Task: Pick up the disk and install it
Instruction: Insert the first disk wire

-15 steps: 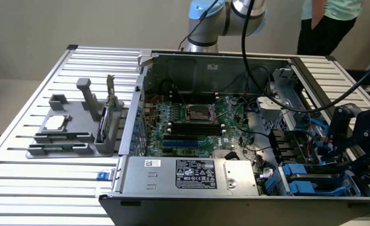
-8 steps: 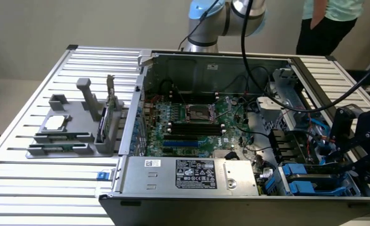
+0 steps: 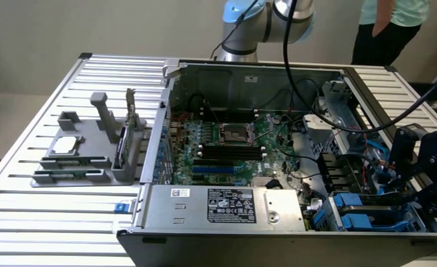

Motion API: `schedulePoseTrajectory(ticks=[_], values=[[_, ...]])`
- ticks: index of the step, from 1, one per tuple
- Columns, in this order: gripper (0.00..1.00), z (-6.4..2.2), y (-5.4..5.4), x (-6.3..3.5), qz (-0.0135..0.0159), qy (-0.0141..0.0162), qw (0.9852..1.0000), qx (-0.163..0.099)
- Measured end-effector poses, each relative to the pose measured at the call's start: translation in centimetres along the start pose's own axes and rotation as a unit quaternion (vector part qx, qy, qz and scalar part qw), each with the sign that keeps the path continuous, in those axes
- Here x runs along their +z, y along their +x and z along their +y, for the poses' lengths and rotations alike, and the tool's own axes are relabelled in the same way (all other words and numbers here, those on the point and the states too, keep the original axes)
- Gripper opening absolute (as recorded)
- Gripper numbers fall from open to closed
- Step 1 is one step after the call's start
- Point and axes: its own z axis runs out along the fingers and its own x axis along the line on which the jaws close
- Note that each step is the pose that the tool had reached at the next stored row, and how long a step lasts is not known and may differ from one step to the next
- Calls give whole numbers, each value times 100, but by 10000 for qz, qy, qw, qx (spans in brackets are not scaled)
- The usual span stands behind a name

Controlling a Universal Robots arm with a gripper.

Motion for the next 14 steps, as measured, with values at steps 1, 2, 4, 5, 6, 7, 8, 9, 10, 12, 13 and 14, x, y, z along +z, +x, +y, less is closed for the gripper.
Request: schedulePoseTrajectory(ticks=[1,2,4,5,6,7,8,9,10,12,13,14], values=[[29,-2,1,-1,0,0,10000,0],[29,-2,1,-1,-2,1,10000,-1],[22,-3,2,0,-5,2,10000,-1],[22,-4,2,0,-8,3,10000,0],[22,-4,2,-1,-13,5,10000,0],[22,-5,2,-1,-17,6,10000,-1],[20,-7,3,-3,-21,7,10000,0],[20,-9,4,-8,-27,9,10000,0],[17,-13,7,-13,-33,11,10000,0],[17,-24,13,-25,-41,14,10000,0],[17,-31,17,-32,-43,15,10000,0],[17,-39,21,-39,-45,16,10000,-1]])
